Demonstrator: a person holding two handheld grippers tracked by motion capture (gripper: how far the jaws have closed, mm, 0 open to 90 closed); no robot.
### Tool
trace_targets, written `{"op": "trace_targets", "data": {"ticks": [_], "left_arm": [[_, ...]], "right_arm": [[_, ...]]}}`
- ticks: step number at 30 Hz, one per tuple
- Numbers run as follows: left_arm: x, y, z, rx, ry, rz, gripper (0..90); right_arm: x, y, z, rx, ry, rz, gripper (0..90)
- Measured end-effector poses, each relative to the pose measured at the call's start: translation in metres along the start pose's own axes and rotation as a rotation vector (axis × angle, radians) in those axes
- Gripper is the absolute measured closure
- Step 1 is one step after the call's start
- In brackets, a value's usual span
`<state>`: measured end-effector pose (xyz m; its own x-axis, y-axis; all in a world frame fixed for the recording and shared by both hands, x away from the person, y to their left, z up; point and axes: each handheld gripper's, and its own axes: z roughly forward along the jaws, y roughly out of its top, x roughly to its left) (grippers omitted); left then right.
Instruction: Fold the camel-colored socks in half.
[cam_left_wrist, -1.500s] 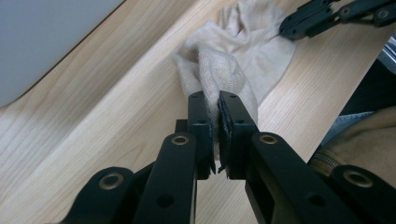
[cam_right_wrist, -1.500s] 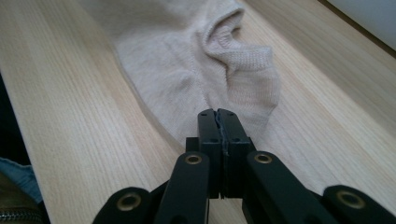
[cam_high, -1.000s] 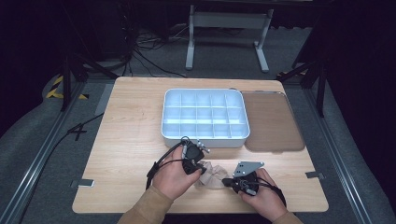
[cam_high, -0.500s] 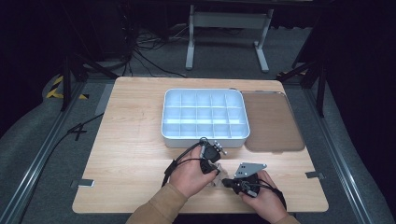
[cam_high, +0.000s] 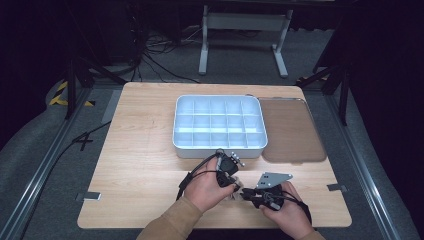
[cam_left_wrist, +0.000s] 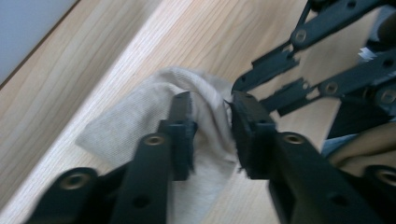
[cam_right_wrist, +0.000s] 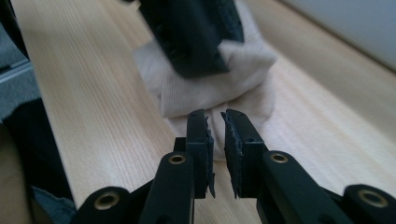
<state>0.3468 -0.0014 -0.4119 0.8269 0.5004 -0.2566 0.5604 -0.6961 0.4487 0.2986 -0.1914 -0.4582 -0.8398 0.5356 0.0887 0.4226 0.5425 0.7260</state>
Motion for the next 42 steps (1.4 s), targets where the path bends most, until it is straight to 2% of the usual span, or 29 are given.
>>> {"op": "trace_targets", "data": {"ticks": [3,4,7,10,13,15,16,21,25,28,32,42], "left_arm": [[-0.001,-0.002,-0.005,-0.019,-0.015,0.001,61.3],[-0.001,-0.003,-0.007,-0.025,-0.016,0.002,61.3],[-0.002,-0.006,-0.018,-0.055,-0.004,0.002,58.2],[0.000,-0.014,-0.034,-0.092,0.012,-0.012,57.9],[0.003,-0.021,-0.044,-0.099,0.020,-0.028,58.5],[0.007,-0.028,-0.050,-0.102,0.037,-0.043,60.0],[0.010,-0.032,-0.053,-0.108,0.045,-0.051,60.0],[0.019,-0.054,-0.065,-0.107,0.075,-0.106,61.2],[0.022,-0.062,-0.068,-0.103,0.087,-0.121,62.0],[0.023,-0.067,-0.069,-0.096,0.092,-0.128,64.4],[0.023,-0.069,-0.070,-0.090,0.092,-0.139,64.5],[0.022,-0.055,-0.058,-0.075,0.072,-0.103,66.0]], "right_arm": [[-0.004,0.005,-0.017,-0.035,-0.024,0.011,80.0],[-0.004,0.005,-0.017,-0.035,-0.024,0.011,80.0],[-0.007,0.010,-0.030,-0.070,-0.045,0.018,80.3],[-0.006,0.016,-0.034,-0.093,-0.046,0.017,80.7],[-0.004,0.022,-0.034,-0.105,-0.036,0.013,81.8],[0.002,0.033,-0.028,-0.113,-0.006,-0.011,83.2],[0.002,0.033,-0.028,-0.113,-0.006,-0.011,83.2],[0.013,0.049,-0.007,-0.090,0.045,-0.053,84.2],[0.017,0.054,0.006,-0.071,0.062,-0.070,84.3],[0.016,0.055,0.018,-0.037,0.062,-0.082,84.3],[0.013,0.054,0.020,-0.020,0.052,-0.075,84.4],[0.004,0.040,0.012,0.009,0.002,-0.043,84.3]]}}
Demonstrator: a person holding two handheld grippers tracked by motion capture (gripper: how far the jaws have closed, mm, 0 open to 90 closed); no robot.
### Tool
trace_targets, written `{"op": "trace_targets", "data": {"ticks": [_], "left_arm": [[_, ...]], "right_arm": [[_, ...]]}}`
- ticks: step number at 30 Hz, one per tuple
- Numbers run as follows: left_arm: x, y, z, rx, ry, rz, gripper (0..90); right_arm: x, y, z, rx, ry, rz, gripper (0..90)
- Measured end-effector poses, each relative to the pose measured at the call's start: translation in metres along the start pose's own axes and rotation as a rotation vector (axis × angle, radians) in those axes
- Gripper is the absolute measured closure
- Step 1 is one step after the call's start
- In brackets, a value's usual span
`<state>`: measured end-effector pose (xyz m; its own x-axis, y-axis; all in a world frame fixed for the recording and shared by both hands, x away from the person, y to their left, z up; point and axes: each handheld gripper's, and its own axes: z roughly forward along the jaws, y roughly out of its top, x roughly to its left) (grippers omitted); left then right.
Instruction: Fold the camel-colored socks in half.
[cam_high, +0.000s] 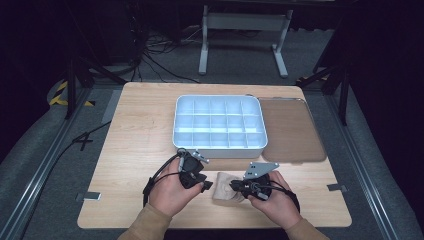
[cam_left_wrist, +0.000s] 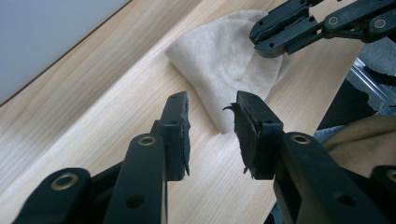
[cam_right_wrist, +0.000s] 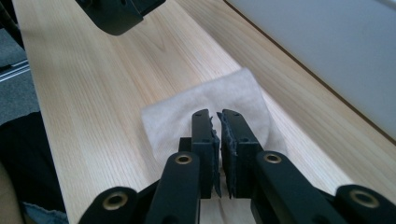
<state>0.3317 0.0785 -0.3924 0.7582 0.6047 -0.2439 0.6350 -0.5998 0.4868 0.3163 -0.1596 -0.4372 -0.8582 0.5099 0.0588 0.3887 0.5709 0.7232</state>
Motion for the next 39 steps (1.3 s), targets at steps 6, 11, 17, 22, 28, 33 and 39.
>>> {"op": "trace_targets", "data": {"ticks": [6,11,17,22,28,33,39], "left_arm": [[-0.003,0.011,0.013,0.009,-0.032,0.046,69.4],[-0.009,0.018,0.031,-0.003,-0.127,0.116,74.3],[-0.006,0.020,0.052,0.036,-0.107,0.147,77.6],[-0.002,0.017,0.067,0.076,-0.127,0.143,77.9],[0.002,0.014,0.074,0.095,-0.144,0.128,77.7],[-0.002,0.014,0.073,0.101,-0.148,0.129,76.8],[-0.005,0.016,0.063,0.048,-0.164,0.132,74.8]], "right_arm": [[-0.003,-0.011,-0.006,0.013,-0.021,0.031,83.9],[-0.006,-0.019,-0.007,0.017,-0.031,0.043,83.3],[-0.007,-0.026,-0.004,0.025,-0.026,0.048,83.3],[-0.010,-0.032,0.001,0.034,-0.023,0.058,83.1],[-0.015,-0.037,0.004,0.036,-0.020,0.065,83.8],[-0.016,-0.037,0.004,0.035,-0.029,0.056,83.8],[-0.017,-0.036,0.004,0.032,-0.032,0.019,84.7]]}}
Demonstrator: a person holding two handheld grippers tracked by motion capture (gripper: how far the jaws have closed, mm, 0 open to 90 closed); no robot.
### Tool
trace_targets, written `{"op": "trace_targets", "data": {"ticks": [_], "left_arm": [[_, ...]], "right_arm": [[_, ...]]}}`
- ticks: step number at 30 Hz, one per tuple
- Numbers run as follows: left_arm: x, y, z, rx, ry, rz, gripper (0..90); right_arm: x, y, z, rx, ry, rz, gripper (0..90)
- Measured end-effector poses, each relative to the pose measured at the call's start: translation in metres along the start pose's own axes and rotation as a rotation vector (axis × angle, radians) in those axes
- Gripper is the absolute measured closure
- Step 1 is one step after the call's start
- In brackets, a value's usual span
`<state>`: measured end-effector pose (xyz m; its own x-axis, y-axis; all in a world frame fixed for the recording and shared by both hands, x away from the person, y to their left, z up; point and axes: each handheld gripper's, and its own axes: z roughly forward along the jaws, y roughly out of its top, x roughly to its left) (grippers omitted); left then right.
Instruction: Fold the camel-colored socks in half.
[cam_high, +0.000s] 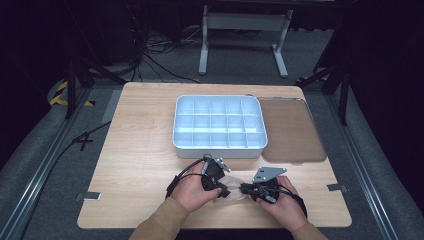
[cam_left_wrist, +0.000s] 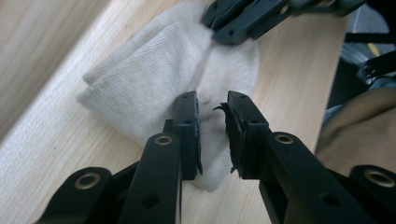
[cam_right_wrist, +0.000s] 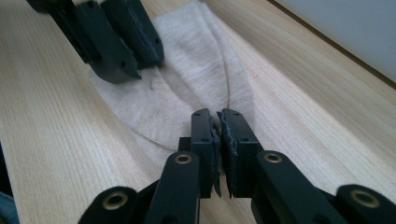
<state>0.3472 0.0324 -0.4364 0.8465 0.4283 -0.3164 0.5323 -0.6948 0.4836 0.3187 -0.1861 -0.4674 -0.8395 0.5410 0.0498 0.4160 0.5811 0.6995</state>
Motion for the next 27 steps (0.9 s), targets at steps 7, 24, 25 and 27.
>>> {"op": "trace_targets", "data": {"ticks": [7,24,25,27], "left_arm": [[0.006,0.005,-0.009,-0.135,0.107,-0.003,76.9],[0.017,0.003,0.007,-0.017,0.253,-0.039,80.8],[0.017,0.002,0.005,-0.021,0.253,-0.039,80.8],[0.016,0.000,-0.002,-0.044,0.244,-0.039,78.8]], "right_arm": [[0.000,0.000,0.000,0.000,0.006,-0.020,86.0],[0.002,-0.001,-0.001,-0.001,-0.009,-0.049,85.8],[0.002,-0.001,-0.001,0.000,-0.010,-0.048,85.7],[0.003,0.001,-0.004,-0.005,-0.011,-0.049,85.6]]}}
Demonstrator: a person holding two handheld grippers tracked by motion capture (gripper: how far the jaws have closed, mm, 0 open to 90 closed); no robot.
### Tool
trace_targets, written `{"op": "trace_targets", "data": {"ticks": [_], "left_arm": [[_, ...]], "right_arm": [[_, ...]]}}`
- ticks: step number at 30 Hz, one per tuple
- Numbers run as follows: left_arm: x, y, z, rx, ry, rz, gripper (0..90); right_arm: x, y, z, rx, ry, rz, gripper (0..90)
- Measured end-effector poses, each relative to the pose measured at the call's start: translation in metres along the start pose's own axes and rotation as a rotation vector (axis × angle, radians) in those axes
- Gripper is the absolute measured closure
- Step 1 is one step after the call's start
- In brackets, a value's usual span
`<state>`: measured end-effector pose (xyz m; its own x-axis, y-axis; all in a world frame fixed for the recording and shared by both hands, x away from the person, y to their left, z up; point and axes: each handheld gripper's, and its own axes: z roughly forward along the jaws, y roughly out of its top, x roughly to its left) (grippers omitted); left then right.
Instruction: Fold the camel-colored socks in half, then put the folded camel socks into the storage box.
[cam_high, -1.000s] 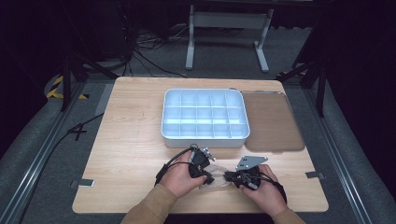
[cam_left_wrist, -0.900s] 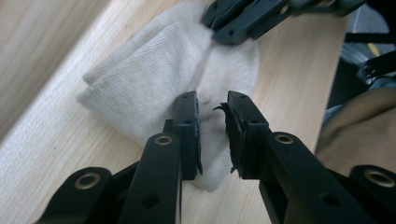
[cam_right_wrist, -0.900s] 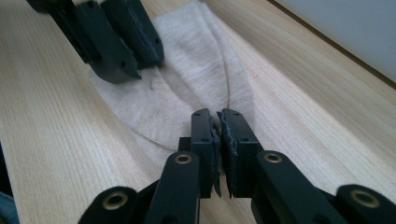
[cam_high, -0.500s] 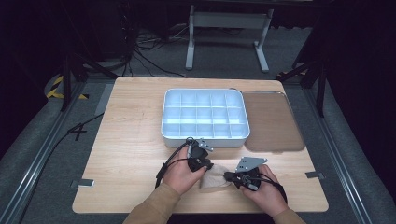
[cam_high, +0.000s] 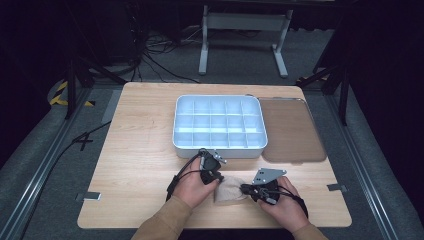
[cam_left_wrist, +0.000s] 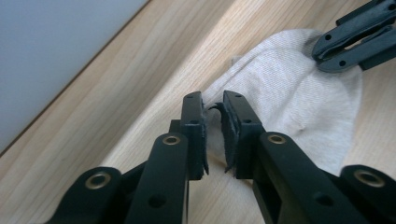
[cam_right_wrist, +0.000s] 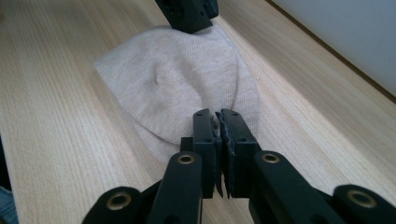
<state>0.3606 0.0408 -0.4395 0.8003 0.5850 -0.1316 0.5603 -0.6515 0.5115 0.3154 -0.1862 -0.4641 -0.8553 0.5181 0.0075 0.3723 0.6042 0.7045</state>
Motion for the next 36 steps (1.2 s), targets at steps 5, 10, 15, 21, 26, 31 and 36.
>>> {"op": "trace_targets", "data": {"ticks": [5,10,15,21,26,31,36], "left_arm": [[0.005,-0.005,-0.017,-0.016,-0.010,0.008,75.7],[0.010,-0.010,-0.026,0.018,-0.019,0.028,73.6],[0.011,-0.017,-0.028,0.091,-0.025,0.049,74.9],[0.013,-0.019,-0.027,0.137,-0.032,0.043,75.8],[0.013,-0.021,-0.025,0.176,-0.040,0.041,76.7],[0.011,-0.022,-0.023,0.202,-0.051,0.046,77.6],[0.010,-0.020,-0.020,0.220,-0.064,0.055,77.0]], "right_arm": [[0.001,0.006,-0.008,-0.036,0.001,0.012,85.8],[0.005,0.010,-0.012,-0.062,0.008,0.012,85.8],[0.011,0.014,-0.005,-0.078,0.037,0.021,84.9],[0.014,0.017,0.000,-0.092,0.049,0.025,84.5],[0.014,0.017,0.004,-0.081,0.048,0.024,85.2],[0.015,0.016,0.010,-0.046,0.051,0.011,85.5],[0.017,0.013,0.016,0.002,0.039,-0.011,85.5]]}}
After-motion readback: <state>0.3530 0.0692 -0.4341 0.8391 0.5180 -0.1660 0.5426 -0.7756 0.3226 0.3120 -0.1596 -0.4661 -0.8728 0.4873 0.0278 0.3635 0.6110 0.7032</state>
